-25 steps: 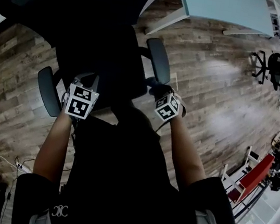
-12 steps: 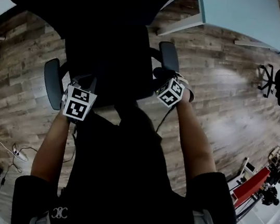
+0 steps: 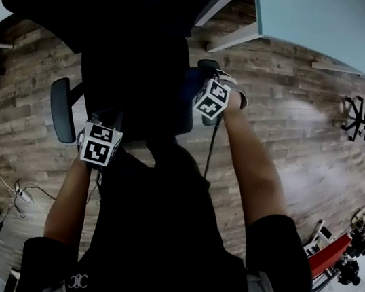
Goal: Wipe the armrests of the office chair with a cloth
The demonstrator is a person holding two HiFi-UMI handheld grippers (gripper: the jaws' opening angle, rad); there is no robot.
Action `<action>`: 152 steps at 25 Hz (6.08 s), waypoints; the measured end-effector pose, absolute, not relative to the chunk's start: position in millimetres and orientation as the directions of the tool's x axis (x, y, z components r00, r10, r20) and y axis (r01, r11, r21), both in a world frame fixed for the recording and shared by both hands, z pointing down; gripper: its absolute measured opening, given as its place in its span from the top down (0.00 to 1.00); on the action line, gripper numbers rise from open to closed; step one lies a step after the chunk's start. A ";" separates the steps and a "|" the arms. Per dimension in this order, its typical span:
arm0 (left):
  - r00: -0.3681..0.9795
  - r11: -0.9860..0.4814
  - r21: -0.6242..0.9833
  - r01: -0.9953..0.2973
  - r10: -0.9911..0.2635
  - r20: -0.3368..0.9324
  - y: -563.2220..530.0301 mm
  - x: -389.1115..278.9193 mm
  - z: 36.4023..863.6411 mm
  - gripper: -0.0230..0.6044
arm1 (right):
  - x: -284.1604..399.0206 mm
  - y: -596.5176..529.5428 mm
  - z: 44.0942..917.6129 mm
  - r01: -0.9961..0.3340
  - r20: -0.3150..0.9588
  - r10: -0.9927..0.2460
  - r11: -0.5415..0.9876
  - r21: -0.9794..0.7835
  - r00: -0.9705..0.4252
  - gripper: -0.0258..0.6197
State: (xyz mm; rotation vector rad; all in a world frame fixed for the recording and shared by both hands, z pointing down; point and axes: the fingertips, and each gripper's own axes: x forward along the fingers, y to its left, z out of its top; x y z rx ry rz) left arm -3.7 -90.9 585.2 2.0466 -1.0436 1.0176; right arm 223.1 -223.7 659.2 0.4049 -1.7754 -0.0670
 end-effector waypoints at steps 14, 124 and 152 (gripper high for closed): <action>0.336 -0.412 0.162 -0.897 -0.395 0.855 -83.5 39.0 571.0 0.95 | 247.1 -297.3 655.5 -0.387 0.893 -0.369 0.886 0.255 -0.256 0.89; 0.495 -0.582 0.306 -0.754 -0.196 0.847 -21.4 -89.7 580.3 0.96 | 283.1 -168.8 731.4 -0.614 0.601 -0.708 -0.672 -0.414 0.370 0.89; 0.396 -0.287 0.274 -0.918 -0.626 0.672 -130.2 52.8 501.7 0.96 | 287.3 -190.8 469.4 -0.850 0.382 -0.788 0.526 0.012 -0.482 0.89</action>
